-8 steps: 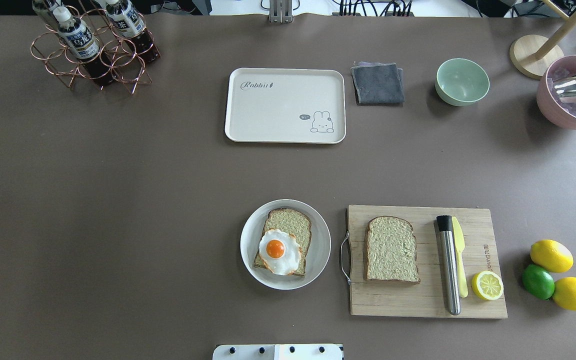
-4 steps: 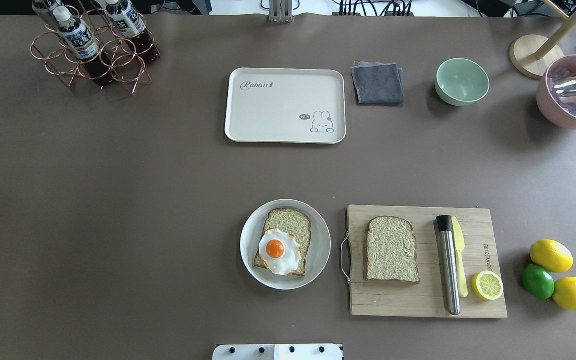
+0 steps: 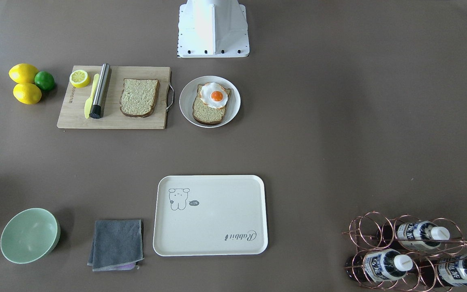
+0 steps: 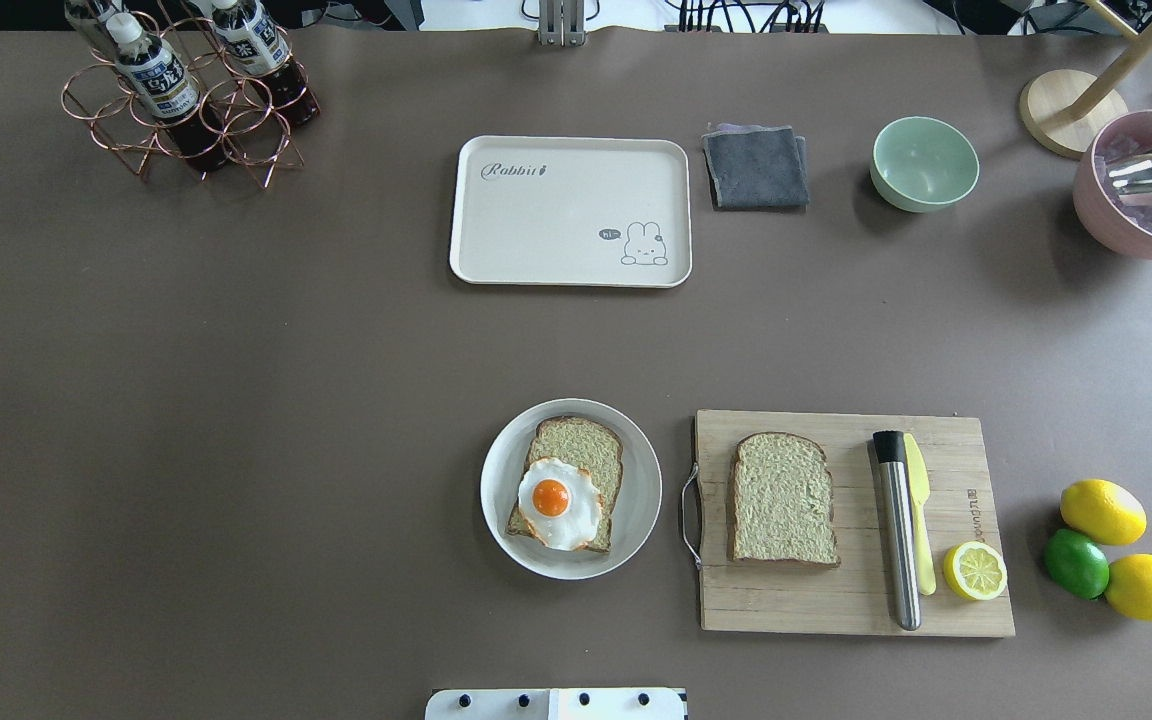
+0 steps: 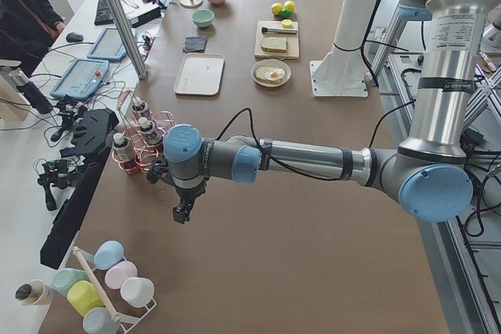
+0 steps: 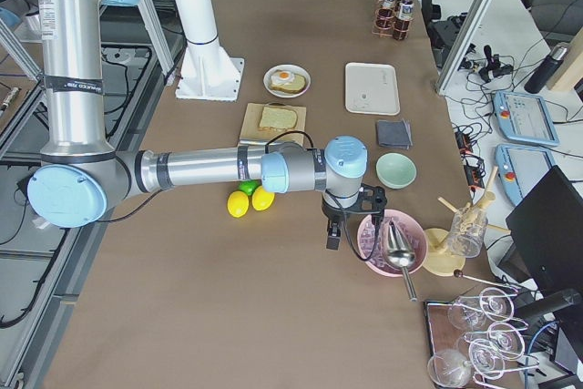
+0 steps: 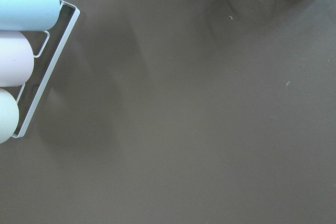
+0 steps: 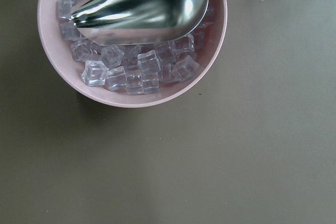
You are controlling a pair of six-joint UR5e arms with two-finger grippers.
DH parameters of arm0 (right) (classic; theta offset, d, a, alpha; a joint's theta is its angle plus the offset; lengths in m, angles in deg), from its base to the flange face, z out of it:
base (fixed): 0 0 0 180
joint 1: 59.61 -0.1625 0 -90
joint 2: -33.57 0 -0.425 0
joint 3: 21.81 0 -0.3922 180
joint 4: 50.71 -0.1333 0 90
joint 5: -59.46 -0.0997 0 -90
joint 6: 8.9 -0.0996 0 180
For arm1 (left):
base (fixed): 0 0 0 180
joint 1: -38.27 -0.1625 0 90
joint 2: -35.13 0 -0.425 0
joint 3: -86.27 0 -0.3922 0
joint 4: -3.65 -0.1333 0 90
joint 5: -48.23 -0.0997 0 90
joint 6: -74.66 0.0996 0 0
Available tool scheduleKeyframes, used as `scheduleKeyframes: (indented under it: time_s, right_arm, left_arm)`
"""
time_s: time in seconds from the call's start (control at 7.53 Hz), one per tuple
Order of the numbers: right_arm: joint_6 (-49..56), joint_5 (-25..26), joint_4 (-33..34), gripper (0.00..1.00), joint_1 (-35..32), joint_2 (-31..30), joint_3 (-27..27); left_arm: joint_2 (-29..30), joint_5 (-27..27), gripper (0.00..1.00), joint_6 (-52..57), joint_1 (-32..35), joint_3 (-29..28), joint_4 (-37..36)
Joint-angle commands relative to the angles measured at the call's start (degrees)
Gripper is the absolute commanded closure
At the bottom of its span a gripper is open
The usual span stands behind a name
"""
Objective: Make sandwich and place on tray
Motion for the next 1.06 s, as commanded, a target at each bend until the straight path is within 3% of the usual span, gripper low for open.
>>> scheduleKeyframes:
  time_s: [0.0,0.53,0.93]
  right_arm:
    - [0.0,0.05,-0.04,0.0,0.0,-0.77,0.13]
    - [0.0,0.05,-0.04,0.0,0.0,-0.86,0.22]
    - [-0.17,0.05,-0.04,0.0,0.0,-1.39,0.58]
  left_arm:
    - [-0.06,0.0,0.02,0.0,0.0,0.08,0.0]
    - [0.2,0.0,0.02,0.0,0.0,0.7,0.0]
    - [0.46,0.61,0.02,-0.26,-0.61,6.83,0.09]
